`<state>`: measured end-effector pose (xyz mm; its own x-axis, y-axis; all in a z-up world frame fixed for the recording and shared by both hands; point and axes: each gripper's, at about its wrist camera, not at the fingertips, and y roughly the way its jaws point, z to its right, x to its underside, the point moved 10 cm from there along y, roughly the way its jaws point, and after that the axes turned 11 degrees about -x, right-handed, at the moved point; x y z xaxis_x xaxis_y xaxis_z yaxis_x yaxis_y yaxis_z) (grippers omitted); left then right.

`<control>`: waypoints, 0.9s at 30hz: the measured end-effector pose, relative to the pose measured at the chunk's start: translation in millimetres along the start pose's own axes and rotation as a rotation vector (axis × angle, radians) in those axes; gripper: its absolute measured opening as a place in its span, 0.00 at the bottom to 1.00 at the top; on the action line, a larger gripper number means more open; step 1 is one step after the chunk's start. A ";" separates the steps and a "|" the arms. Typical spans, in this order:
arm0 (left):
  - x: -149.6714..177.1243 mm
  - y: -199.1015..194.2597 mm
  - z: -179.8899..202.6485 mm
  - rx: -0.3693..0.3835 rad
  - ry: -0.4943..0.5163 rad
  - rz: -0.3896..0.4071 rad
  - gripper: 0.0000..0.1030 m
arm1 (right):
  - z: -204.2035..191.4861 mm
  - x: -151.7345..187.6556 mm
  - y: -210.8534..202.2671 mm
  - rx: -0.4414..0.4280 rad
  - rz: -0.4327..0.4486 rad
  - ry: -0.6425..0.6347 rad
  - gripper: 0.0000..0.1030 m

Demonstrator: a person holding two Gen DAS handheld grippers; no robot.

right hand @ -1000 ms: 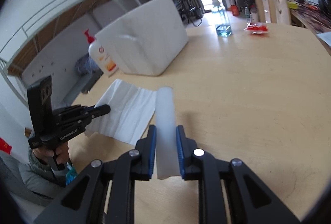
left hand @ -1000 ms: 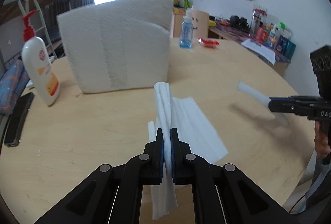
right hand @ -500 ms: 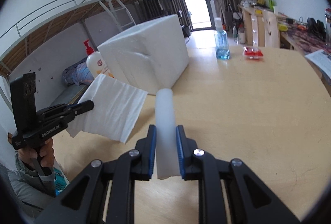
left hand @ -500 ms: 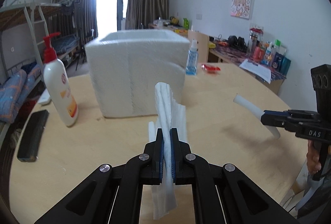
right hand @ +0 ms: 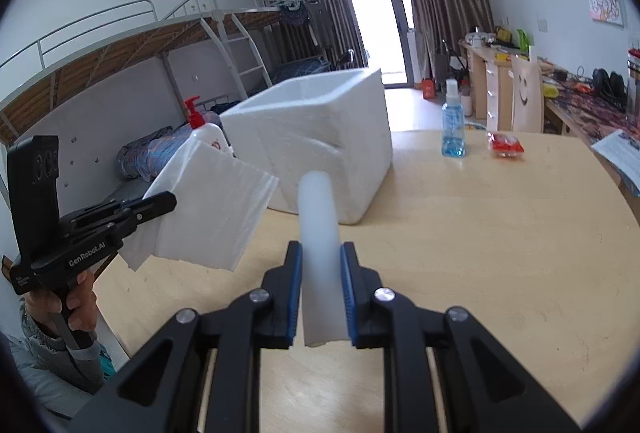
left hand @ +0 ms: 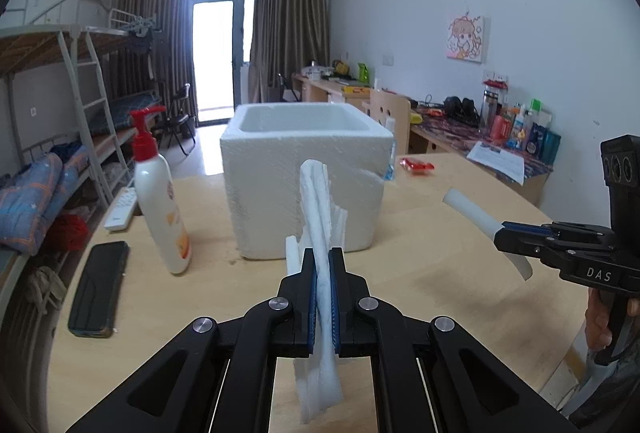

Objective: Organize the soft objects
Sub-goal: 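Carry the foam roller with the right tool while the left tool carries the cloth over the box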

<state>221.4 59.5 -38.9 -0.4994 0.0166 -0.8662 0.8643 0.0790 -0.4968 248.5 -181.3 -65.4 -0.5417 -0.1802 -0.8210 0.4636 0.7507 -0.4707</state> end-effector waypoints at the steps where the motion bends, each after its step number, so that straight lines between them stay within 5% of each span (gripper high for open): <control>1: -1.5 -2.3 -2.4 -0.005 -0.001 0.007 0.06 | -2.5 -2.3 0.0 -0.003 0.005 -0.006 0.22; 27: -46.9 -44.8 -9.0 -0.034 0.039 0.177 0.06 | -36.9 -52.6 -20.9 0.033 0.133 -0.151 0.22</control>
<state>205.5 64.2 24.5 -0.3426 0.0713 -0.9368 0.9365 0.1048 -0.3345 241.4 -164.1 -0.4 -0.3637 -0.1759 -0.9147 0.5482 0.7535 -0.3629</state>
